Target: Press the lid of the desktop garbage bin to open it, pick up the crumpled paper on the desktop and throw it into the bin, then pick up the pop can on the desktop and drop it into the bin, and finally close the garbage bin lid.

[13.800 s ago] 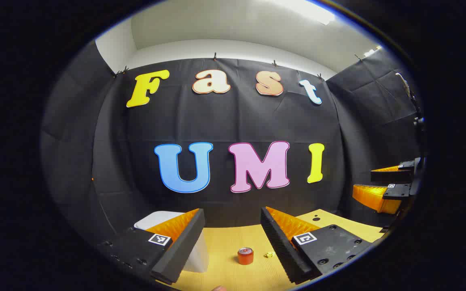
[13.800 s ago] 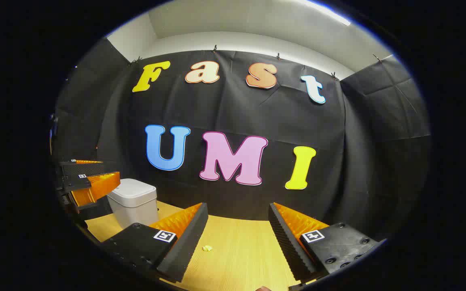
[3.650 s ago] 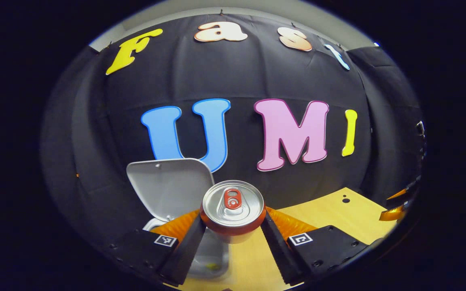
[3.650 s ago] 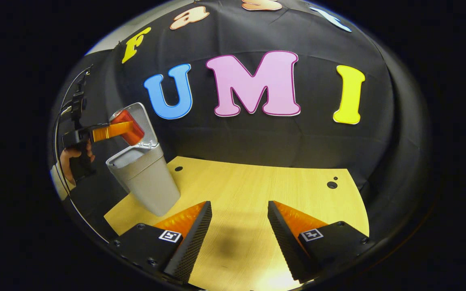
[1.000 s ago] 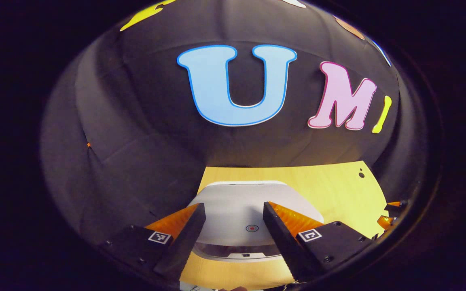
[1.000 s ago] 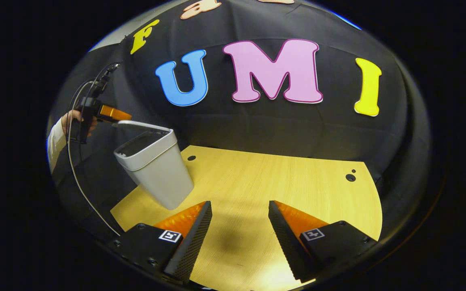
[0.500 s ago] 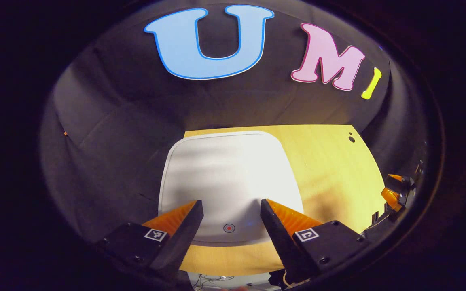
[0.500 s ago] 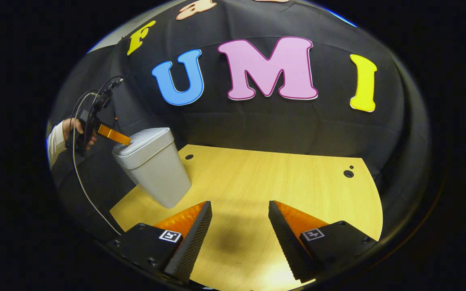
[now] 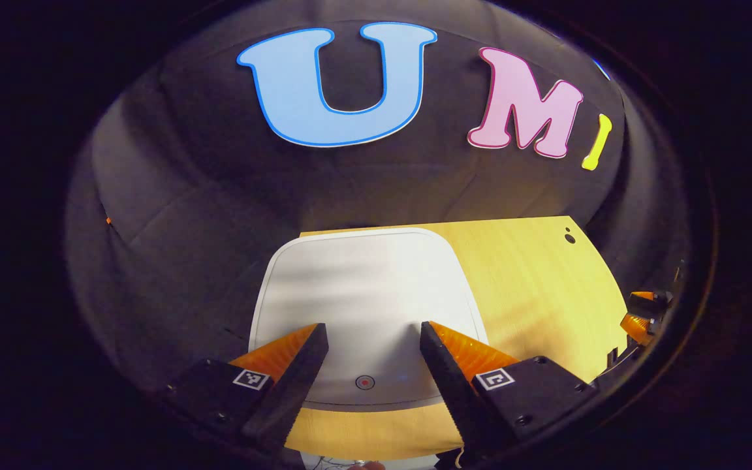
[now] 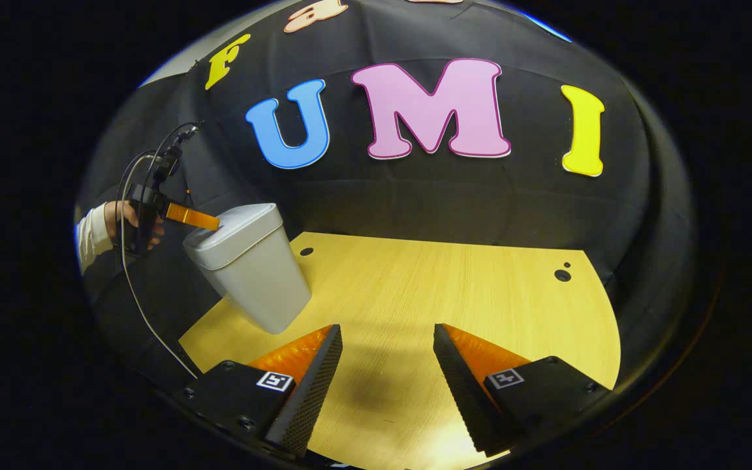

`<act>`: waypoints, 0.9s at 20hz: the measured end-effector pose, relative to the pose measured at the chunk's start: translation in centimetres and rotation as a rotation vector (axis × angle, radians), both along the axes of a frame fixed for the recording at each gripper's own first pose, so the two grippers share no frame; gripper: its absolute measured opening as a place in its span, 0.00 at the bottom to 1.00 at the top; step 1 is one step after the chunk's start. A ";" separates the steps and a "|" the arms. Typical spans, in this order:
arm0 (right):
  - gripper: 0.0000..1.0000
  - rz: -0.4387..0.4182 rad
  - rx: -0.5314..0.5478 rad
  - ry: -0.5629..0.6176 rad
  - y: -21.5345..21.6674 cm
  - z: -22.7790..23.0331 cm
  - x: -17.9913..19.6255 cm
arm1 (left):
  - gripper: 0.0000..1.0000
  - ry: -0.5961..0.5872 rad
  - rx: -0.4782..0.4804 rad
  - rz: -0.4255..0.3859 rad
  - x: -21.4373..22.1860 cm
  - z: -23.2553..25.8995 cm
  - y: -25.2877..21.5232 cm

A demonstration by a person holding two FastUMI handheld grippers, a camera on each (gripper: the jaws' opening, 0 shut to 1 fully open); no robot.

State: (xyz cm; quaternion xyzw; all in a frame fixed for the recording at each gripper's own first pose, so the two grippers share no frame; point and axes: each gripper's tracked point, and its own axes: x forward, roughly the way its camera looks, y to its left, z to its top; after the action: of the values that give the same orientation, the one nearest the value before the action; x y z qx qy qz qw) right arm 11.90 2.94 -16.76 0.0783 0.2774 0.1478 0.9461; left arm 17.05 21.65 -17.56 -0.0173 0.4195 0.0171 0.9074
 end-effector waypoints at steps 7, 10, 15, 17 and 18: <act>0.91 -0.094 -0.012 -0.205 -1.8 8.1 1.1 | 0.95 -0.414 -0.010 -0.068 -0.3 7.9 -5.7; 0.92 -0.123 -0.002 -0.320 -1.0 12.5 0.8 | 0.94 -0.522 0.006 -0.116 -0.7 10.7 -10.2; 0.92 -0.207 0.004 -0.471 -0.2 18.3 -0.4 | 0.96 -0.659 -0.063 -0.111 -3.1 14.6 -14.7; 0.92 -0.242 0.007 -0.505 0.1 19.7 -1.1 | 0.96 -0.712 -0.042 -0.108 -3.9 15.8 -15.4; 0.92 -0.252 0.002 -0.522 0.2 20.3 -1.4 | 0.96 -0.727 -0.038 -0.104 -4.4 16.0 -15.6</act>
State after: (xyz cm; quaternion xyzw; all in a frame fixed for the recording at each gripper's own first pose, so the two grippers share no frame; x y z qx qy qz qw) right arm 10.46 3.17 3.49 0.0725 0.0124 0.0448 0.9963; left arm 12.69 6.03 -1.55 -0.0177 0.0703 -0.0441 0.9964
